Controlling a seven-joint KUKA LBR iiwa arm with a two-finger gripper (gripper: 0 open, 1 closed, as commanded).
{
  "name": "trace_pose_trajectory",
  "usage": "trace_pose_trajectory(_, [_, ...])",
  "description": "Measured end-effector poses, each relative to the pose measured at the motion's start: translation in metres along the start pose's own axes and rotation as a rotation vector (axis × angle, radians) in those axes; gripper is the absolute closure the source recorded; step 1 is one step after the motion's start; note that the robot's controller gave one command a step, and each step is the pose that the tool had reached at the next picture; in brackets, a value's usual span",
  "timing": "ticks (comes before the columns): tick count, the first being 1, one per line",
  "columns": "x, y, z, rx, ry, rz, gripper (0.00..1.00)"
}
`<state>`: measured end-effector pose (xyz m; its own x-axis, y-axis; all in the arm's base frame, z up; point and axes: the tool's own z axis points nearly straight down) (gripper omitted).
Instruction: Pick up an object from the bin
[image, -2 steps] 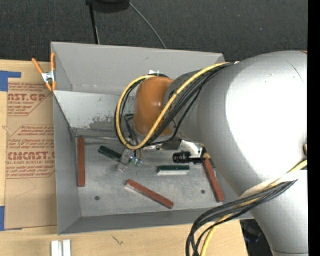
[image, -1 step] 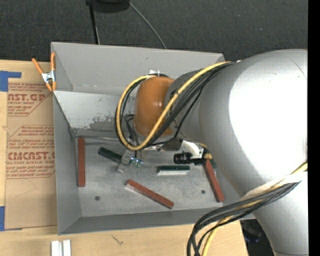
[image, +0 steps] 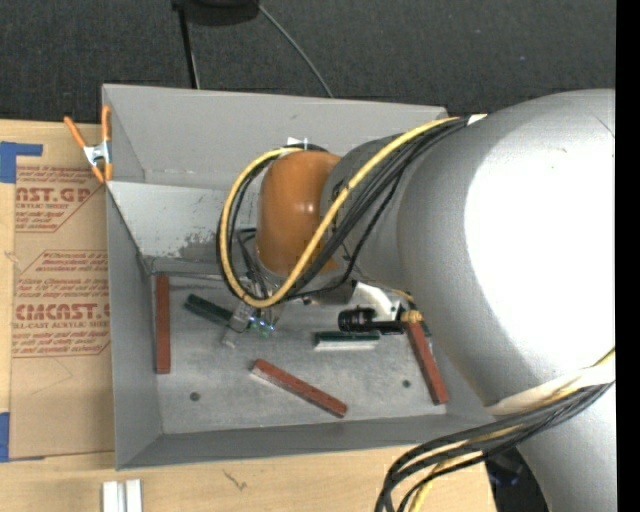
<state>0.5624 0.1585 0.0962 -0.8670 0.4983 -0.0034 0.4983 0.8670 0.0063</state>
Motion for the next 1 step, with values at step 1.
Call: trace_pose_trajectory(1, [-0.0054, -0.0213, 0.0273, 0.007, 0.004, 0.059, 1.00])
